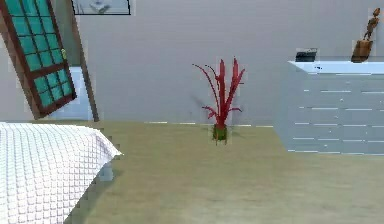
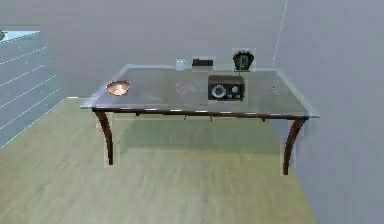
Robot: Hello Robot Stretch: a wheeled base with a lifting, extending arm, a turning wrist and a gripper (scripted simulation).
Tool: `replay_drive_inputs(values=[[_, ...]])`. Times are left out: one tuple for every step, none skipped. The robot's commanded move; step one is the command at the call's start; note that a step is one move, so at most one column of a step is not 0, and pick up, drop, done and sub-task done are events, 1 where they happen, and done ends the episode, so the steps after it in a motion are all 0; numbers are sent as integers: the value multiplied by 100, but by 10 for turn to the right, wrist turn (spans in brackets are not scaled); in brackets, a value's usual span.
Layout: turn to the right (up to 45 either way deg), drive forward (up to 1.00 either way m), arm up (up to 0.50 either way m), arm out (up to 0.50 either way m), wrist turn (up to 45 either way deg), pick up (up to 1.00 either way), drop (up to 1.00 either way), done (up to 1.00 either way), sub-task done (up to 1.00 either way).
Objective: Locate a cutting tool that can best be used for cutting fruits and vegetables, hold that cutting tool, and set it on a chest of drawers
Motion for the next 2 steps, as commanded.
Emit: replay_drive_inputs(values=[[330, 0, 0, 0, 0, 0, 0, 0, 0], [0, 5, 0, 0, 0, 0, 0, 0, 0]])
